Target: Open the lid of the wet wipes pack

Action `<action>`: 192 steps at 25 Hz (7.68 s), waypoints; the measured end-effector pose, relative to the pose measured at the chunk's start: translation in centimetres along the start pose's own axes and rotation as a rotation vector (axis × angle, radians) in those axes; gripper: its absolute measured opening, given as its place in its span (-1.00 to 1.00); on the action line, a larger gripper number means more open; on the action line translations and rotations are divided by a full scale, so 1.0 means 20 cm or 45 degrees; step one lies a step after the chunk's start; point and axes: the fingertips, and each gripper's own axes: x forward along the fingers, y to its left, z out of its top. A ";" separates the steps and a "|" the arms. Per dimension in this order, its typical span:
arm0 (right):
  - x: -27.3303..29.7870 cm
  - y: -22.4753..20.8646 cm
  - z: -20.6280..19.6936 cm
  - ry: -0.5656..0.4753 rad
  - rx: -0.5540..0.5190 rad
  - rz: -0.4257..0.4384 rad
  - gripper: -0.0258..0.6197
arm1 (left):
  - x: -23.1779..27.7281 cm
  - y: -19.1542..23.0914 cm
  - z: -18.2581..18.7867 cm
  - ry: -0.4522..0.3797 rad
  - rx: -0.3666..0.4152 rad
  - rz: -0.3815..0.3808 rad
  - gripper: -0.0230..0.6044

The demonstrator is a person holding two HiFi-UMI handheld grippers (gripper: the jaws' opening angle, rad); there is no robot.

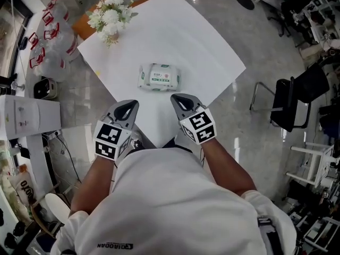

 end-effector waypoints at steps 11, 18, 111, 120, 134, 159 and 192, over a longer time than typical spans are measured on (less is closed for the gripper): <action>0.11 0.02 -0.01 0.051 -0.160 0.021 -0.73 | -0.06 0.02 -0.04 -0.001 -0.044 0.048 -0.90; 0.15 0.02 -0.01 0.077 -0.203 0.020 -0.73 | -0.09 0.04 -0.07 0.005 -0.059 0.067 -0.90; 0.97 -0.59 -0.10 0.458 -0.762 0.028 -0.83 | -0.11 0.06 -0.25 0.076 -0.238 0.179 -0.90; 1.07 -0.60 -0.21 0.578 -0.757 0.138 -0.85 | -0.13 0.08 -0.28 0.088 -0.273 0.216 -0.90; 1.09 -0.59 -0.21 0.607 -0.714 0.189 -0.89 | -0.20 0.09 -0.32 0.076 -0.291 0.250 -0.90; 0.02 -0.20 0.13 0.040 -0.146 -0.072 -0.80 | -0.06 0.04 0.07 -0.101 -0.051 0.007 -0.90; -0.49 0.15 0.13 -0.328 0.349 -0.136 -0.91 | -0.10 -0.14 0.19 -0.156 0.072 -0.111 -0.90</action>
